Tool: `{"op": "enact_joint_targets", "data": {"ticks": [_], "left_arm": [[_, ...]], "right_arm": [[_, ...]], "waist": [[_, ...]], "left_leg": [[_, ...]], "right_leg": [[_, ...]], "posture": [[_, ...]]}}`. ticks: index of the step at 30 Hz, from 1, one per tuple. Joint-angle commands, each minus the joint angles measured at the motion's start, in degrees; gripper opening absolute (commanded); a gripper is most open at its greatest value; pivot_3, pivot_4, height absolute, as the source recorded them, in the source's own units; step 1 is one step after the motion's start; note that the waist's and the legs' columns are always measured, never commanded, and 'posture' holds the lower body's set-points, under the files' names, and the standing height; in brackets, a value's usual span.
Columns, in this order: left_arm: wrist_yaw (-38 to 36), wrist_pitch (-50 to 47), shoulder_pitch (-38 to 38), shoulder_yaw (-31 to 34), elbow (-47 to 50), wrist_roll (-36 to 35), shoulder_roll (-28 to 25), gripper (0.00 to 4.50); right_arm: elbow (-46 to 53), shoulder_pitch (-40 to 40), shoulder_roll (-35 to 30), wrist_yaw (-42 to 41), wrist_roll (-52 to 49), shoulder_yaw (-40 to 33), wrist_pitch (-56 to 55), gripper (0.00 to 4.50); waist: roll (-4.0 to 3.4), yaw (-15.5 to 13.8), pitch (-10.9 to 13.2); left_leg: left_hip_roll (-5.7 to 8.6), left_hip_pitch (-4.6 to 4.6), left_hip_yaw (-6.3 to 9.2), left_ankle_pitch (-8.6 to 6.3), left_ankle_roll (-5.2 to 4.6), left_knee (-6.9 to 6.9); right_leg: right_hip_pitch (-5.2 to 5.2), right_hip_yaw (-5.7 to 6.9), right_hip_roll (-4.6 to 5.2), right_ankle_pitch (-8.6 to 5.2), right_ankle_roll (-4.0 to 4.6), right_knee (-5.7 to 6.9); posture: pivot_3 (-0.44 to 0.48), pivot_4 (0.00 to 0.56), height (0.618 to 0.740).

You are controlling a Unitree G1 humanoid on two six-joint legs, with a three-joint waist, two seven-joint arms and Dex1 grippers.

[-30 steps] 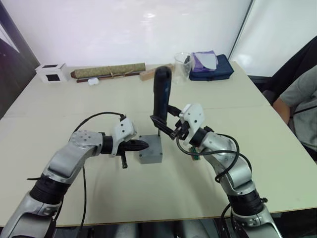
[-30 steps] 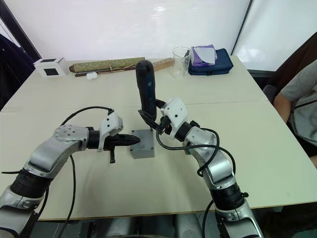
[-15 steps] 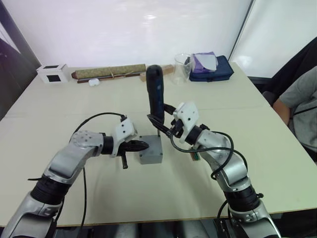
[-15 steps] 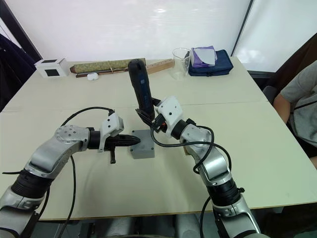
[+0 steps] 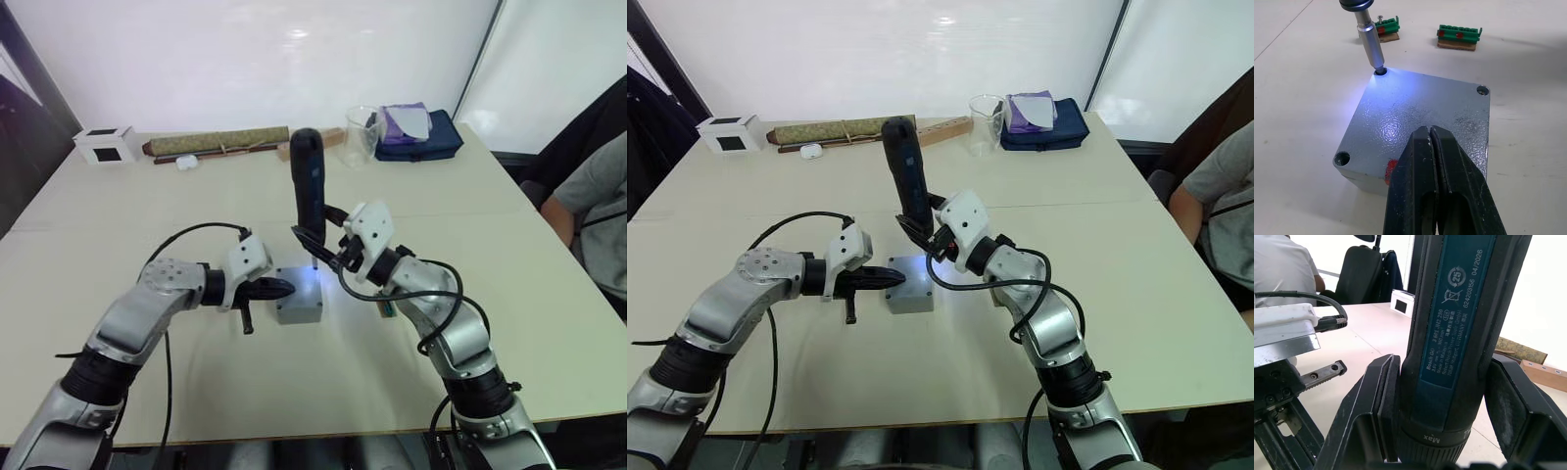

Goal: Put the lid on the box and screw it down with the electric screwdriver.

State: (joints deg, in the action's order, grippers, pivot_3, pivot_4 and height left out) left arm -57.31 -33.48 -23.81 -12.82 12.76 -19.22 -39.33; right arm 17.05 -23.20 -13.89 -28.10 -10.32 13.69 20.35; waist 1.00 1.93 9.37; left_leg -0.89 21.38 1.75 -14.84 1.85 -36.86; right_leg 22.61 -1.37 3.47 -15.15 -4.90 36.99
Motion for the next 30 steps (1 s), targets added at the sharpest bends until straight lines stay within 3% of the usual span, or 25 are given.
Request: {"op": "enact_joint_targets", "data": {"ticks": [1,12,18,22,24,27,30], "left_arm": [[-0.42,-1.01,0.72,-1.87,-0.8,1.31,-0.18,0.0],[-0.18,-0.68,0.62,-1.97,-1.19,1.5,0.28,0.0],[-0.47,-0.87,0.81,-1.17,-1.46,0.76,0.77,0.0],[0.96,-1.0,0.95,2.85,-2.0,-2.3,2.95,0.0],[1.97,-1.12,0.84,4.93,-1.44,-3.93,4.33,0.0],[3.54,2.1,1.25,9.72,-0.22,-6.65,6.82,0.0],[1.77,-3.18,-0.31,11.9,0.08,-11.48,6.0,0.0]], "right_arm": [[-4.67,2.27,-0.83,-0.4,0.94,0.86,3.32,2.16],[-4.24,1.64,-0.87,-0.61,0.44,-0.16,3.1,2.16],[3.77,-4.42,-2.6,-2.24,-5.17,-5.76,7.31,2.16],[9.84,-17.22,-4.13,1.66,-13.96,-15.0,19.89,2.16],[10.9,-21.36,-4.57,3.46,-18.29,-19.22,24.85,2.16],[9.82,-27.97,-7.62,7.36,-24.69,-27.79,36.11,2.16],[6.93,-31.66,-11.59,9.13,-31.03,-33.91,51.96,2.16]], "waist": [[0.0,-0.02,0.0],[0.0,-0.06,0.0],[-0.03,-0.87,0.07],[-0.24,-1.14,0.5],[-0.25,-1.23,0.53],[-0.23,-1.21,0.58],[-0.21,-1.23,0.59]], "left_leg": [[0.0,0.0,0.0,0.0,0.0,0.01],[-0.01,0.0,0.05,0.0,0.0,0.08],[0.01,0.04,0.09,0.0,0.01,0.39],[0.01,0.3,0.08,0.02,0.02,0.52],[0.04,1.02,0.09,0.09,0.09,0.46],[0.05,1.23,0.08,0.09,0.1,0.54],[0.05,1.78,0.11,0.1,0.1,0.52]], "right_leg": [[0.0,0.0,0.01,-0.01,0.01,-0.01],[0.02,0.02,0.07,-0.04,0.0,-0.08],[0.08,0.01,0.11,-0.02,0.0,-0.36],[0.41,-0.02,0.11,0.09,0.13,-0.4],[1.06,0.04,0.07,0.21,0.02,-0.33],[1.35,0.08,0.08,0.34,-0.2,-0.19],[1.89,0.16,0.07,0.34,-0.19,-0.11]], "posture": [[0.0,0.15,0.74],[0.0,0.15,0.74],[0.0,0.15,0.74],[0.0,0.15,0.74],[0.0,0.15,0.74],[0.0,0.15,0.74],[0.0,0.15,0.74]]}}
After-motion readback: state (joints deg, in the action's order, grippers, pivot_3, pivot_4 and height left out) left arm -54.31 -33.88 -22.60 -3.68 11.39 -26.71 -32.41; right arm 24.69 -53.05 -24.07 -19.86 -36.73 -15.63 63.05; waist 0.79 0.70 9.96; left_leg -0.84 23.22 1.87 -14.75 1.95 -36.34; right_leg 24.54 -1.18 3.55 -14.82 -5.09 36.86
